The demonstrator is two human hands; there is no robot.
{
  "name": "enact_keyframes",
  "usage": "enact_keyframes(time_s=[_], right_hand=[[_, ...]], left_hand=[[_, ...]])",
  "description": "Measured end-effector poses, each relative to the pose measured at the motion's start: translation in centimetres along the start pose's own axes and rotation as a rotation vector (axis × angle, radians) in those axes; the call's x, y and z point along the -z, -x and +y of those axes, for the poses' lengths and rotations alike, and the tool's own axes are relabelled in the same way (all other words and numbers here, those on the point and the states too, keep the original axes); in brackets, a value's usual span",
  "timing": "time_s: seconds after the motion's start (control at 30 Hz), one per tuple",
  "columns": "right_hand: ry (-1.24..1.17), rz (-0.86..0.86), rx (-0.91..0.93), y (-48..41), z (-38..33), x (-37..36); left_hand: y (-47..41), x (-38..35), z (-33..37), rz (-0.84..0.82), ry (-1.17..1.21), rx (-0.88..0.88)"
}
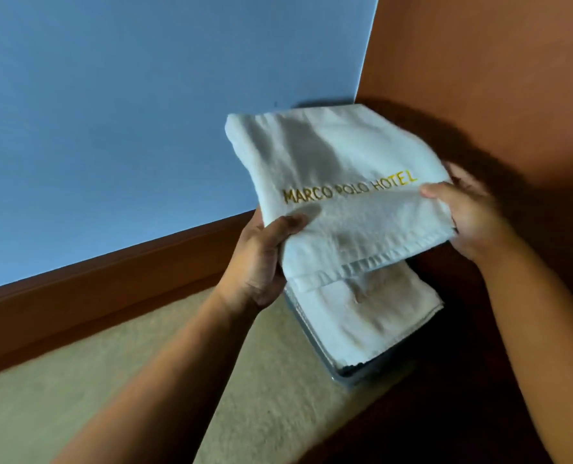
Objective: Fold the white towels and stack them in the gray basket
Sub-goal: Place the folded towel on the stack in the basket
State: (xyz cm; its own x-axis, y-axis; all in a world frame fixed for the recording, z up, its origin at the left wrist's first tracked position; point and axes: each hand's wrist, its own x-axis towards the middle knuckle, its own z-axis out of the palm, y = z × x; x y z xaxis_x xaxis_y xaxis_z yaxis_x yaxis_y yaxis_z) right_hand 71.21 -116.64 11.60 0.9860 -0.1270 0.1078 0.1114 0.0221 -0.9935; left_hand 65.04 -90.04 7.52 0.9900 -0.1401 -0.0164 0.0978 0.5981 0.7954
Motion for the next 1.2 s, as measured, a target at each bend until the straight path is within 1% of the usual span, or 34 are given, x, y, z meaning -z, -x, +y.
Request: enact_keyframes(time_s=[0.07,0.1,0.17,0.23,0.3,0.4,0.47,0.5,0.6,0.67,0.77,0.87,0.9,0.97,1.0,1.03,1.07,1.1,1.13,1.17,1.2], right_hand=[[0.134,0.061,-0.010,-2.3,1.7,3.4],[0.235,0.087,-0.046,-3.2,3.6,5.1],[0.495,0.127,-0.169,-4.0,8.8,8.1],[0.713,0.074,-0.294,-2.8,14.7,9.7],[0.766,0.023,-0.338,-1.5,19.4,10.5],[0.742,0.129,-0.301,-1.5,21.4,10.7],[0.749,0.149,-0.288,-2.1,21.5,10.7],[0.756,0.151,-0.281,-2.3,21.5,10.6],[0.784,0.170,-0.303,-2.2,21.5,10.3],[0.810,0.195,-0.298,-2.0,21.5,10.4],[0.832,0.254,-0.161,-1.9,20.2,10.4],[0.794,0.343,-0.013,-1.8,18.3,10.9],[0.833,0.345,-0.009,-1.5,17.8,11.0],[0.999,0.265,-0.116,-0.8,17.6,11.2],[1.099,0.222,-0.181,-0.3,17.7,11.2],[1.178,0.214,-0.200,0.4,17.9,11.1],[1.228,0.239,-0.155,1.0,18.3,10.9],[1.260,0.271,-0.070,1.7,18.5,10.4],[1.282,0.269,0.024,2.3,19.1,9.9],[1.292,0.239,0.106,2.8,19.5,9.3],[1.288,0.178,0.148,3.1,20.1,8.8]], left_hand=[[-1.9,-1.8,-4.0,0.016,0.016,0.032],[-2.7,-2.1,-6.7,0.043,0.021,0.071],[-3.2,-1.8,-12.6,0.136,-0.008,0.218],[-1.9,-0.5,-17.6,0.242,-0.074,0.386],[-0.6,0.3,-20.4,0.265,-0.115,0.464],[-0.7,0.4,-20.3,0.236,-0.148,0.513],[-1.9,0.4,-19.3,0.259,-0.219,0.501],[-2.8,0.2,-18.5,0.286,-0.217,0.474],[-7.3,0.6,-15.8,0.440,-0.201,0.373],[-10.5,1.0,-14.5,0.496,-0.178,0.317],[-13.1,0.4,-13.3,0.570,-0.258,0.256],[-13.1,-0.8,-13.9,0.581,-0.316,0.156],[-12.6,-0.7,-14.5,0.595,-0.331,0.157],[-11.7,0.3,-15.7,0.645,-0.384,0.211],[-11.2,0.7,-16.1,0.680,-0.462,0.227],[-10.8,1.0,-16.4,0.719,-0.600,0.202],[-10.6,0.9,-16.4,0.740,-0.791,0.127],[-10.6,0.6,-16.3,0.731,-1.016,-0.008],[-10.7,-0.1,-16.3,0.664,-1.256,-0.166],[-11.3,-0.6,-16.3,0.532,-1.482,-0.291],[-12.2,-0.9,-16.6,0.355,-1.671,-0.331]])
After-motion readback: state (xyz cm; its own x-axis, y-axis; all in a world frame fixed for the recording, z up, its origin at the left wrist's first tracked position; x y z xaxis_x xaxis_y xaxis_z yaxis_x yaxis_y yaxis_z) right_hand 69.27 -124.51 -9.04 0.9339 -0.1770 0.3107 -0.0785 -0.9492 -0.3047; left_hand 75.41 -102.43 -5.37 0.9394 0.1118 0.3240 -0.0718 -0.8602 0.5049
